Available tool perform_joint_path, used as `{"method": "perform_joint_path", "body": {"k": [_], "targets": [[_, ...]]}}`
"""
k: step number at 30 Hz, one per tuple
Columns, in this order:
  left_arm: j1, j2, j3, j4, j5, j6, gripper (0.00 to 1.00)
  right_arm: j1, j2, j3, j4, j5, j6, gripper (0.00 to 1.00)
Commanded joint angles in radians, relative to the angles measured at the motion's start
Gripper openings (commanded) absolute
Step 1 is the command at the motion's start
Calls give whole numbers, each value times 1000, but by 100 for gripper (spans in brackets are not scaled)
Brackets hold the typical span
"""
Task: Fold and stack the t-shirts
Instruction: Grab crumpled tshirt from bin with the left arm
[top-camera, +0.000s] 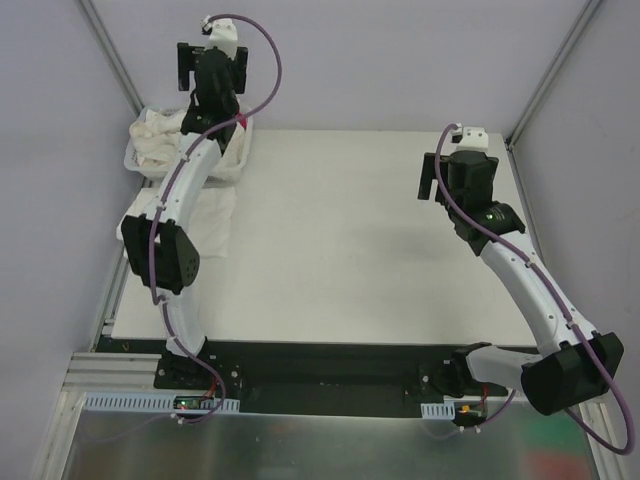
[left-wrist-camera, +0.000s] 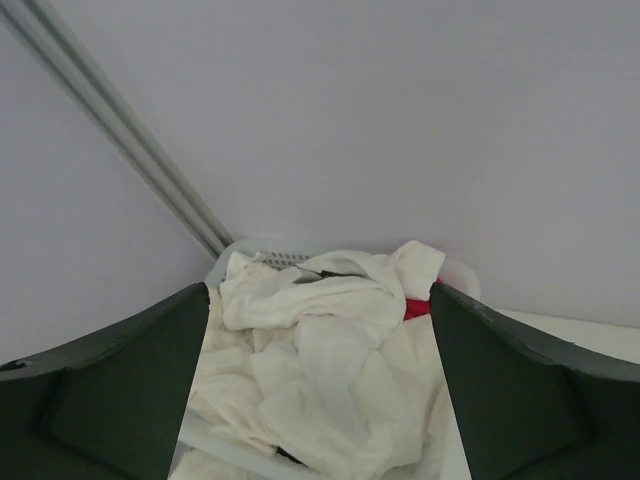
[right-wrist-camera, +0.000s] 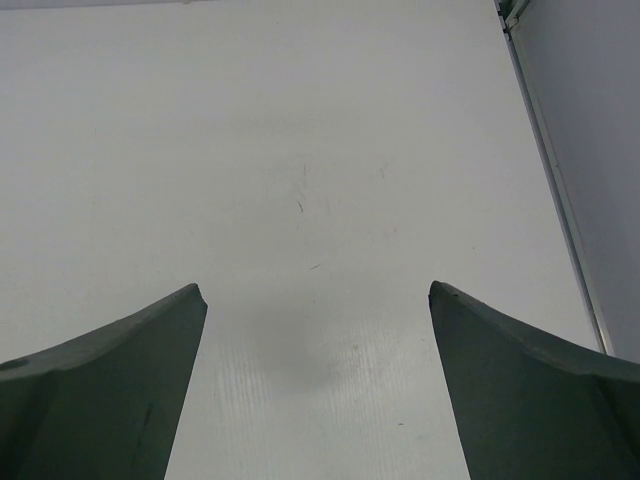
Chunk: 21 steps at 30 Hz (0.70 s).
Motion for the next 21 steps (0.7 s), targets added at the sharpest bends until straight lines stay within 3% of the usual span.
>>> {"method": "perform_joint_path", "body": {"k": [1,5,8,21], "targets": [[155,132,289,-397,296,-242,91,-12,-28,-3,34,-17,-4,96],[258,207,340,-458,439,-405,91,-15,-44,-4,30,-31,-1,96],[273,241,321,-474,422,-406,90,-17,-63,-13,23,-28,-1,96],[273,239,32,-465,484,-474,89,-29,-98,-26,26,-53,20,96]]}}
